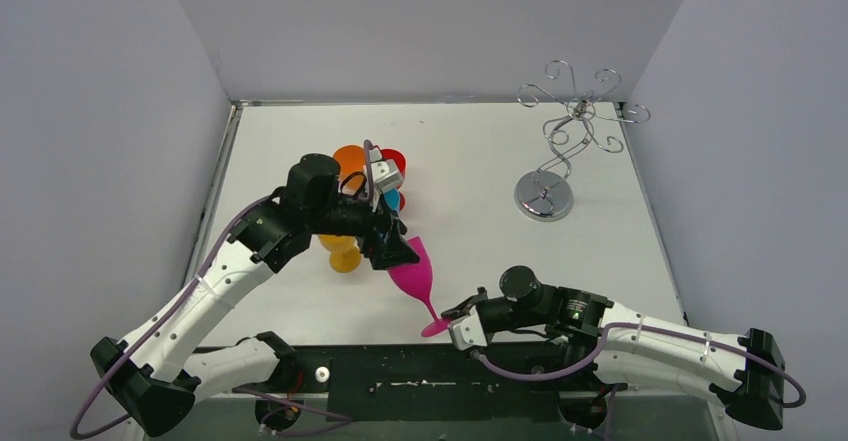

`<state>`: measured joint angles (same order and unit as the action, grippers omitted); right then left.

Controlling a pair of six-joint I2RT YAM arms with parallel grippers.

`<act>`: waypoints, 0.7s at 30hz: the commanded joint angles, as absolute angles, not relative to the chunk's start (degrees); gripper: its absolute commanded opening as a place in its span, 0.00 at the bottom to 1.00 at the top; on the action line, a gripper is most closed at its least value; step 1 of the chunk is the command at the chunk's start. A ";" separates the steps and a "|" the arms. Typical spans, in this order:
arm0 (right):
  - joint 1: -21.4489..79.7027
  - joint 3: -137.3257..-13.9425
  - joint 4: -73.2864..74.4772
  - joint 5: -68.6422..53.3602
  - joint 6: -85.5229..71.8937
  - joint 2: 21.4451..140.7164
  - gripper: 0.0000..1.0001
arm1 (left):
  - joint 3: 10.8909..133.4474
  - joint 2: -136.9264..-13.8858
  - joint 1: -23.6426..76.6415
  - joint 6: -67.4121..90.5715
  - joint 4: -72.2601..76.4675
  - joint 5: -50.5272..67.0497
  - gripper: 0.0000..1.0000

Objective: Take the wine glass off the wine glass rack
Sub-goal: Place the wine glass at the center of the board.

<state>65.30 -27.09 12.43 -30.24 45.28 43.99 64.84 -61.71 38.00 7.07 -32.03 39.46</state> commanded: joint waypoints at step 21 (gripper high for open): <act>65.62 -27.17 6.88 -26.48 47.71 40.70 0.04 | 64.06 -58.78 38.10 0.73 -37.74 56.47 0.00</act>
